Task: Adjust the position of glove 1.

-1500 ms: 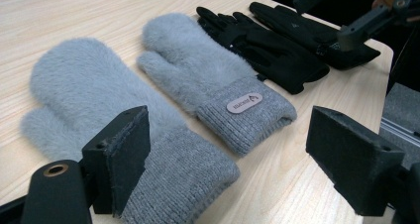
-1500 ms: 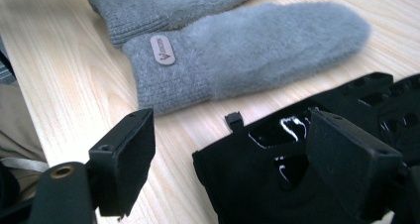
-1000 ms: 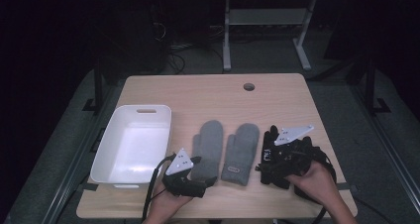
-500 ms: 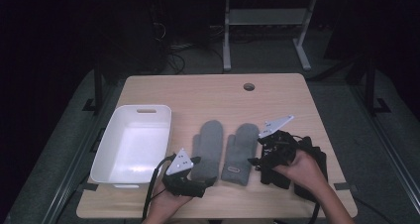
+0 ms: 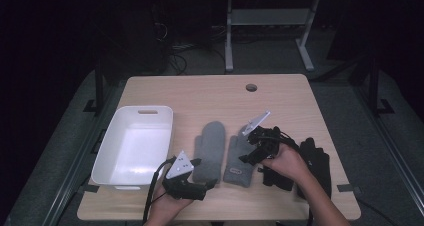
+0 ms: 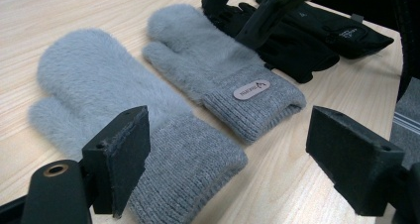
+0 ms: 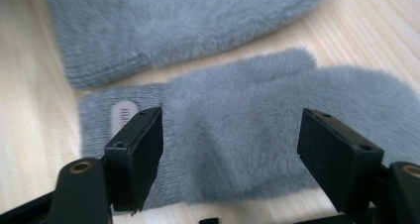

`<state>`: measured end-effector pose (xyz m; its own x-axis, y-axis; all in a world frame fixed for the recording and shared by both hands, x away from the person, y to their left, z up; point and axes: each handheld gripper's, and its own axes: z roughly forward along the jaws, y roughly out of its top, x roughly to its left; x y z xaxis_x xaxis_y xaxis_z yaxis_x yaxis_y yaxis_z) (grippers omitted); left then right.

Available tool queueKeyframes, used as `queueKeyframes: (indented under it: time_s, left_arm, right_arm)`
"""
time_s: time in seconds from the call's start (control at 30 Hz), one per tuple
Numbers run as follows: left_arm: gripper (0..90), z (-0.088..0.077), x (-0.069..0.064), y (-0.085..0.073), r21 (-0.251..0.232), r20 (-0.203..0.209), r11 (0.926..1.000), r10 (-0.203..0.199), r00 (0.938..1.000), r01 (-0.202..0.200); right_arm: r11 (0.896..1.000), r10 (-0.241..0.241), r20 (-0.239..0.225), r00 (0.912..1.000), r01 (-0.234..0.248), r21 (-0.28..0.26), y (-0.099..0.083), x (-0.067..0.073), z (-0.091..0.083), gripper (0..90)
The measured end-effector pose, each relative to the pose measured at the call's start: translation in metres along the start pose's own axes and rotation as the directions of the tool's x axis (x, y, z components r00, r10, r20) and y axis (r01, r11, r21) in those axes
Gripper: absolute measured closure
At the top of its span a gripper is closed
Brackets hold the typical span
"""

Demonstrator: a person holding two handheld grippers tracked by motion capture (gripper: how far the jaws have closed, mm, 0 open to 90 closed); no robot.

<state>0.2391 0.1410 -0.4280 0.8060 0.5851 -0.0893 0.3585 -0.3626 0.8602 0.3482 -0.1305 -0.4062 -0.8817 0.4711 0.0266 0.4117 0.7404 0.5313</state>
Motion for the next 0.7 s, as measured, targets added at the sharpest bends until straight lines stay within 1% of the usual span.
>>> queueKeyframes:
  time_s: [0.03,0.07,0.1,0.13,0.2,0.3,0.37,0.4,0.43,0.47,0.5,0.53,0.6,0.63,0.7]
  left_arm:
    - [16.8,0.0,0.0,0.0,0.0,0.0,1.0,0.0,1.0,0.0]
    - [16.8,0.0,0.0,0.0,0.002,0.002,1.0,-0.001,1.0,0.001]
    - [16.8,0.0,0.0,0.0,0.002,0.002,1.0,-0.001,1.0,0.001]
    - [16.8,0.0,0.0,0.0,0.001,0.002,1.0,-0.001,1.0,0.001]
    - [16.8,0.0,0.0,-0.001,0.003,0.002,1.0,-0.002,1.0,0.002]
    - [16.8,0.0,-0.001,-0.001,-0.001,0.001,1.0,-0.003,1.0,0.003]
    - [16.8,-0.001,-0.001,0.0,0.0,-0.001,1.0,-0.002,1.0,0.002]
    - [16.8,-0.001,-0.001,0.0,0.002,0.0,1.0,0.0,1.0,0.0]
    - [16.8,-0.001,-0.001,0.0,0.002,0.0,1.0,0.0,1.0,0.0]
    - [16.8,0.0,-0.001,0.0,0.002,0.001,1.0,0.0,1.0,0.0]
    - [16.8,0.0,-0.002,0.0,0.002,0.002,1.0,0.002,1.0,-0.002]
    - [16.8,0.001,-0.002,0.0,0.005,0.003,1.0,0.003,1.0,-0.003]
    - [16.8,0.001,-0.002,0.0,0.007,0.005,1.0,0.005,1.0,-0.005]
    - [16.8,0.001,-0.003,0.0,0.005,0.005,1.0,0.001,1.0,-0.001]
    - [16.8,0.001,-0.004,0.0,0.003,0.004,1.0,0.007,1.0,-0.007]
  right_arm:
    - [1.0,0.0,0.0,1.0,0.0,0.0,0.0,0.0,0.0,25.5]
    - [1.0,0.002,0.002,1.0,-0.002,0.018,0.001,-0.002,0.006,25.6]
    - [1.0,0.002,0.002,1.0,-0.002,0.018,0.001,-0.002,0.006,25.6]
    - [0.999,-0.005,0.005,1.0,0.005,0.035,0.002,-0.003,0.011,28.0]
    - [0.999,-0.011,0.018,0.9998,0.01,0.049,0.003,-0.004,0.015,28.7]
    - [0.998,-0.006,0.031,0.9995,0.004,0.062,0.003,-0.006,0.019,30.0]
    - [0.996,-0.006,0.035,0.9994,0.003,0.087,0.002,-0.008,0.024,32.3]
    - [0.993,-0.005,0.041,0.9991,0.0,0.118,0.001,-0.009,0.029,34.0]
    - [0.992,-0.002,0.042,0.9991,-0.003,0.124,0.0,-0.009,0.031,34.1]
    - [0.991,0.01,0.046,0.9989,-0.016,0.13,-0.001,-0.01,0.033,34.2]
    - [0.99,0.036,0.042,0.9985,-0.041,0.133,-0.002,-0.01,0.035,34.3]
    - [0.989,0.045,0.036,0.9983,-0.05,0.136,-0.003,-0.011,0.036,34.9]
    - [0.989,0.049,0.038,0.9981,-0.054,0.136,-0.004,-0.011,0.037,36.4]
    - [0.989,0.053,0.044,0.9976,-0.058,0.133,-0.006,-0.011,0.038,38.1]
    - [0.99,0.06,0.049,0.997,-0.066,0.124,-0.01,-0.01,0.038,42.4]
